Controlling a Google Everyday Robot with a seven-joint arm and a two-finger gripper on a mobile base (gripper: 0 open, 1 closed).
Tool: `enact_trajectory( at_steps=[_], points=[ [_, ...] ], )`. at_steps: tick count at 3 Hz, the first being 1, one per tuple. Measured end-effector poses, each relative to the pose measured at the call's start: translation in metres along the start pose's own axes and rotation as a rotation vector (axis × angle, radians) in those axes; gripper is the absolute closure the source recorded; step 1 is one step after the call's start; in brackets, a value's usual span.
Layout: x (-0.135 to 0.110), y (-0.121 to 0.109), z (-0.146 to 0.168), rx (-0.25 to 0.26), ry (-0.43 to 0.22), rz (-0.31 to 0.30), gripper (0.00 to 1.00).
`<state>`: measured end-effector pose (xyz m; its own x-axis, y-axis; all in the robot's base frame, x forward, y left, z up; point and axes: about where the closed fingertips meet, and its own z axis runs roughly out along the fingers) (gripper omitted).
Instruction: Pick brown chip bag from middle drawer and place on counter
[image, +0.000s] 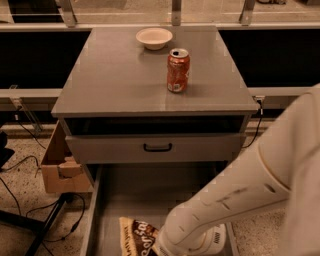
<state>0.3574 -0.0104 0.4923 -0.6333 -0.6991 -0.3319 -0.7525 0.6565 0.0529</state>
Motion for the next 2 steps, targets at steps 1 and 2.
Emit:
enact_trajectory(
  at_steps=[1,2],
  points=[
    [0.0178,-0.0166,-0.0154,0.039,0.019,0.050,1.00],
    [0.0178,-0.0166,-0.0154,0.039,0.019,0.050,1.00]
  ],
)
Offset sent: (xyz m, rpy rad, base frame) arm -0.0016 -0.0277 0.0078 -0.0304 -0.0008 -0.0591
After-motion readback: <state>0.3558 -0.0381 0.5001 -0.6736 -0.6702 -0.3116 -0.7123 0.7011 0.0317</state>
